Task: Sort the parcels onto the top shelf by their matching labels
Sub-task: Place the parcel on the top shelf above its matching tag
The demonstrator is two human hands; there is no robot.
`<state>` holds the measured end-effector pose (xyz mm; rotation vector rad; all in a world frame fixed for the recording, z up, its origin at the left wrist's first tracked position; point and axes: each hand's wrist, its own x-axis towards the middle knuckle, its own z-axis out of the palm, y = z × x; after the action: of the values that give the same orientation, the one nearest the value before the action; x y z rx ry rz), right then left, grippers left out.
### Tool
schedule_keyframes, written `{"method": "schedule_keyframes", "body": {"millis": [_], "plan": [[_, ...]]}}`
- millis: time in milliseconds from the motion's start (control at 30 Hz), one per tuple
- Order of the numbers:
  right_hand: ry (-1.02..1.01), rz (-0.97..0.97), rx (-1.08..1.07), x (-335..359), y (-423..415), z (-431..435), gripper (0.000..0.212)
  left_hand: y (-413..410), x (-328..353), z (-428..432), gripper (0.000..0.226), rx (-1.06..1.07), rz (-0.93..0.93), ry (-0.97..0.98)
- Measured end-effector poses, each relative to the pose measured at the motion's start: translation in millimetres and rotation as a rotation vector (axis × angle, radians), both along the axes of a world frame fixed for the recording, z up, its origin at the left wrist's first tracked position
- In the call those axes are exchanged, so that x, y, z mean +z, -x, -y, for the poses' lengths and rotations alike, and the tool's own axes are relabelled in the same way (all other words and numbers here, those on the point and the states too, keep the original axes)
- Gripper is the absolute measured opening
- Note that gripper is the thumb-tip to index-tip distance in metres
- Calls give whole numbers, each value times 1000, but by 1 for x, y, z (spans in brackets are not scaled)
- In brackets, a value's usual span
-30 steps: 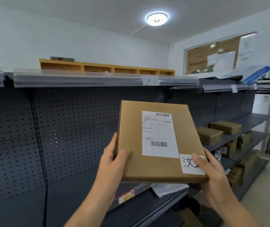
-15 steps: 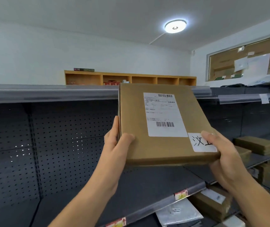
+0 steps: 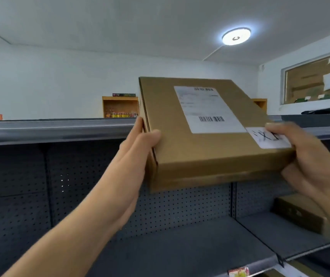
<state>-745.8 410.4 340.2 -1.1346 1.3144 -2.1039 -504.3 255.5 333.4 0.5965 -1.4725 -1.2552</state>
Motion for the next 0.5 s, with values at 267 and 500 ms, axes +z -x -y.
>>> {"method": "schedule_keyframes", "body": {"millis": [267,500], "plan": [[49,-78,91,69,14,108,15,4,71,39,35,10,-46,27],[11,-220,236,110,29,167,48,9,126,78,31,76,25,-10]]}}
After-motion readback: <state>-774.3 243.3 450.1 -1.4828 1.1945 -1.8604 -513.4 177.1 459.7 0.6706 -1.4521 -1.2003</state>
